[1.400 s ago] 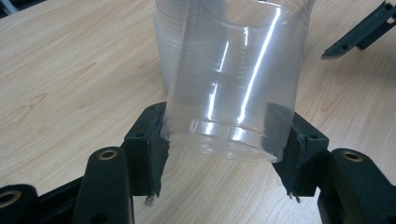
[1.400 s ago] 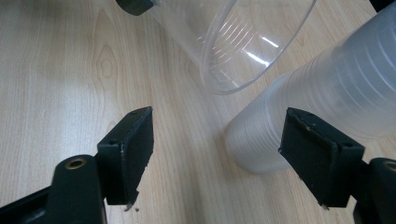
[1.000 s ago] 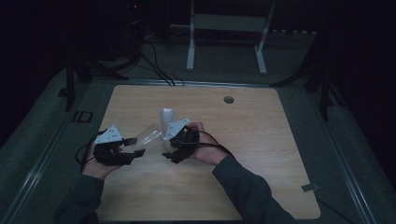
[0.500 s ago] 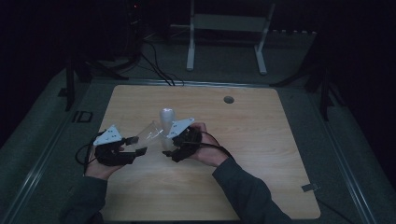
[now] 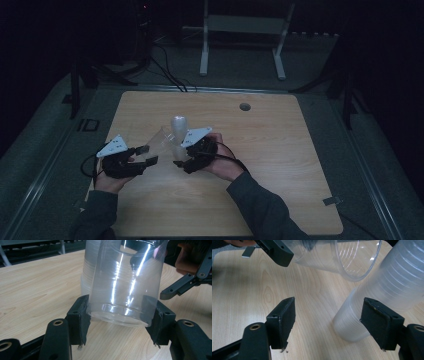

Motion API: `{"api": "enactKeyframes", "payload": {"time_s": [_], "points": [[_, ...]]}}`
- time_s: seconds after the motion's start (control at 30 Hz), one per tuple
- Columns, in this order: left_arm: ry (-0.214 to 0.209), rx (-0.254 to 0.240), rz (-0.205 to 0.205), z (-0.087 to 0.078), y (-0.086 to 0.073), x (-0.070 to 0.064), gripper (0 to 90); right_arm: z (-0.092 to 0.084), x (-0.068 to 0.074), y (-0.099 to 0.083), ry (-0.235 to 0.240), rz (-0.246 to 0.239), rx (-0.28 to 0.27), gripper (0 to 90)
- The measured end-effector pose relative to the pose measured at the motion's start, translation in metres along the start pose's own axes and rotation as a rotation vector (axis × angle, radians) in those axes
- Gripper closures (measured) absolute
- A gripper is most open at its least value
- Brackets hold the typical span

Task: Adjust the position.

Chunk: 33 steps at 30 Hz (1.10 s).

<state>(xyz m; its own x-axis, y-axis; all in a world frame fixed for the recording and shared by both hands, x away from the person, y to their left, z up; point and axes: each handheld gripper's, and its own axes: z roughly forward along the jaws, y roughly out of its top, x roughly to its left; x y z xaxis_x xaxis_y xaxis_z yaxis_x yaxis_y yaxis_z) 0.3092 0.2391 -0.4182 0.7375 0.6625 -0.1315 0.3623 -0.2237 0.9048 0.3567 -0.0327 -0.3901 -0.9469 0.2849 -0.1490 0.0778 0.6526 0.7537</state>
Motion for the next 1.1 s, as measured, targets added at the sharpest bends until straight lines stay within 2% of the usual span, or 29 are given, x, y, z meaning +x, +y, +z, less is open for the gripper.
{"api": "enactKeyframes", "payload": {"time_s": [0.33, 0.73, 1.1], "points": [[-0.004, -0.034, -0.02, -0.0027, -0.0031, 0.0022, 42.4, -0.0011, -0.0021, -0.0044, 0.004, 0.05, -0.042, 27.4], [-0.018, -0.083, -0.038, -0.0025, -0.0039, 0.0017, 42.4, -0.0001, 0.0001, -0.0052, 0.003, 0.074, -0.089, 27.4], [-0.023, -0.126, -0.047, -0.0027, -0.003, -0.0008, 42.4, -0.0022, -0.0016, -0.0057, 0.031, 0.132, -0.149, 27.2]]}}
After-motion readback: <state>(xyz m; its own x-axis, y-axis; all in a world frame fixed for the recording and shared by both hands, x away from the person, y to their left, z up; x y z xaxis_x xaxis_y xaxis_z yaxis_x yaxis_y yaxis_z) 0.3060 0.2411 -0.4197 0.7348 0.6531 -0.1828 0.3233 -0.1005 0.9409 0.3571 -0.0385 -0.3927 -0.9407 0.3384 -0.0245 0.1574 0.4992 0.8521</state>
